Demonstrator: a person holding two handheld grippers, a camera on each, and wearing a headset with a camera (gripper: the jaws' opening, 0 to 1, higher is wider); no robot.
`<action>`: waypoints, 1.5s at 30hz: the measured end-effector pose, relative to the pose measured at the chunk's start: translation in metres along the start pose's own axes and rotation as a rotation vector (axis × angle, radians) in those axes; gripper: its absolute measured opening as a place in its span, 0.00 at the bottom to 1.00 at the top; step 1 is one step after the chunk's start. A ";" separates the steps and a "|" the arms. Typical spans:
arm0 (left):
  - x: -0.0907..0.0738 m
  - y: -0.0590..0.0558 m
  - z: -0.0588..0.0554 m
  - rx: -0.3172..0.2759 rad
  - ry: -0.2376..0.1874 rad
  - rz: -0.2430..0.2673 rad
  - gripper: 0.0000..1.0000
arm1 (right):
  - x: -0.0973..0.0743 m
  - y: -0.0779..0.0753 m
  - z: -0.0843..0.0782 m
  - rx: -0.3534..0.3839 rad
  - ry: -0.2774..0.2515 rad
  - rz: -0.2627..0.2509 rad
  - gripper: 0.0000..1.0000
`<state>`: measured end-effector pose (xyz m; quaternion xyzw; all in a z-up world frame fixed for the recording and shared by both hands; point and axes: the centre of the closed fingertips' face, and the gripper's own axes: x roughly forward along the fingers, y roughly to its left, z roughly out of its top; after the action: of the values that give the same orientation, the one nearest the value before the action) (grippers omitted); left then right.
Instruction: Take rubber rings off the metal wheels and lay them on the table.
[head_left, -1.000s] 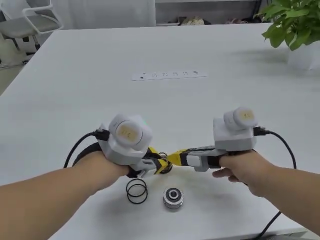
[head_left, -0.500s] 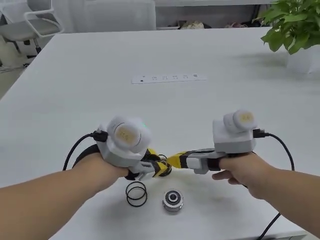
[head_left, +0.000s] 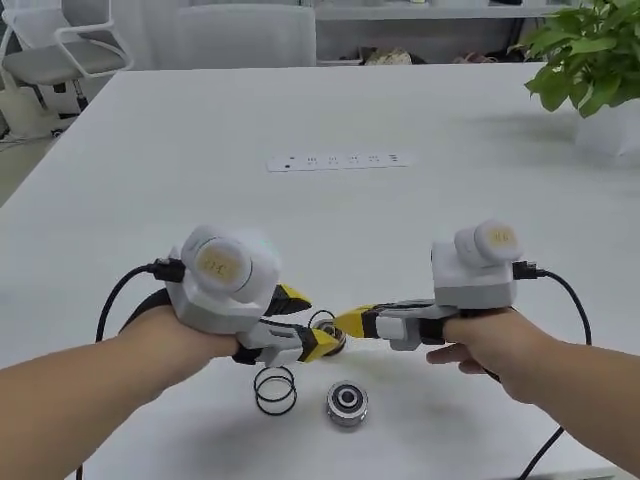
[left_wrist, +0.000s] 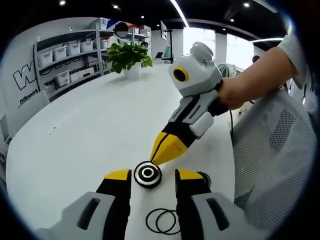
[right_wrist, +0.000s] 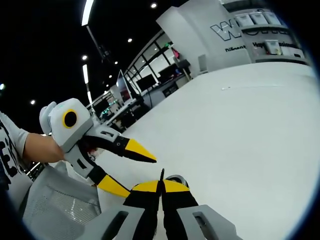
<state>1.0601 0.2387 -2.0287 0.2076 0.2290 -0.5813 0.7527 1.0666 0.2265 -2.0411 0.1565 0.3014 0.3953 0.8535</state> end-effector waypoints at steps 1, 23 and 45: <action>-0.002 0.000 0.000 0.002 -0.001 0.000 0.34 | 0.000 0.001 0.000 0.000 -0.002 0.002 0.00; -0.052 -0.013 0.007 -0.022 -0.087 0.005 0.49 | 0.004 0.034 0.006 -0.002 -0.013 0.076 0.00; -0.090 -0.012 -0.020 -0.078 -0.089 0.053 0.61 | 0.015 0.053 -0.007 -0.003 0.039 0.129 0.00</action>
<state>1.0265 0.3173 -1.9926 0.1583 0.2122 -0.5605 0.7847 1.0392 0.2715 -2.0256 0.1664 0.3069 0.4528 0.8204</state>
